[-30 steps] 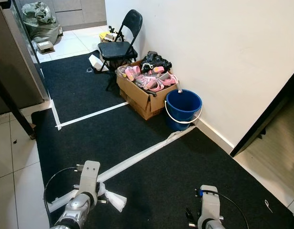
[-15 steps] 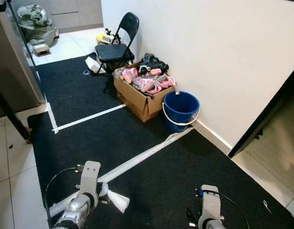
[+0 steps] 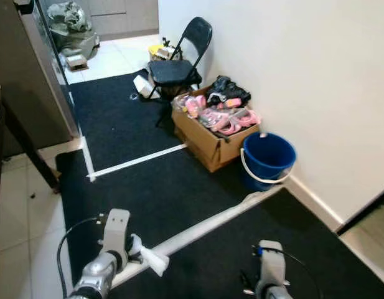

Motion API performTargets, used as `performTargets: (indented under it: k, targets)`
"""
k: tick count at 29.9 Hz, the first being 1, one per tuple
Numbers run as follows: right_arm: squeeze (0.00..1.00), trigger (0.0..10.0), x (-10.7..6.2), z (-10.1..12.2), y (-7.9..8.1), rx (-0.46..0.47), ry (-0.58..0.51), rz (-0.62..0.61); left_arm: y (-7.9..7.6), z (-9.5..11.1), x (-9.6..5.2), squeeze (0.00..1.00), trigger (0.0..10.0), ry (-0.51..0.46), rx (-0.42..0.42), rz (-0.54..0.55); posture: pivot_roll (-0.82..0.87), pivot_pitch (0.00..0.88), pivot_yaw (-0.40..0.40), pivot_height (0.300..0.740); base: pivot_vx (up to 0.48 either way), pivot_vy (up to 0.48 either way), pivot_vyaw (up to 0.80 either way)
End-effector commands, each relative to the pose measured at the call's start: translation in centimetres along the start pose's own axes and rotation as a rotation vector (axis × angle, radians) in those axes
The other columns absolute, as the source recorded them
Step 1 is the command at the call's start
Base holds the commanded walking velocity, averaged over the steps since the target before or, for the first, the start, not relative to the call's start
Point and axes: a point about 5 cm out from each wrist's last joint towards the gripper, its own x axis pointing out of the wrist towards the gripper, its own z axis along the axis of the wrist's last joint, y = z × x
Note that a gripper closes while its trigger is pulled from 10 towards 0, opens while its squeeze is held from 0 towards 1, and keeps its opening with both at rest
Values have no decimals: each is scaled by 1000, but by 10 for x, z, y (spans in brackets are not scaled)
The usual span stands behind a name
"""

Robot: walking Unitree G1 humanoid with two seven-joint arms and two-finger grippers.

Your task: Picking trash to rubbish bin

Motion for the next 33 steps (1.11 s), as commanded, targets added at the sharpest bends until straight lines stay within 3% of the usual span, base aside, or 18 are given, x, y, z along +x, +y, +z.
performTargets:
  k: [1,33]
  targets:
    - [0,10000,-1,-2,-2,16,7,-13,-3,-1,0,0,10000,6,-1,-13,11,73,4,740,465,0,0]
    - [0,10000,-2,-8,0,14,14,-10,-2,-2,0,0,10000,14,6,-17,3,61,14,740,449,0,0]
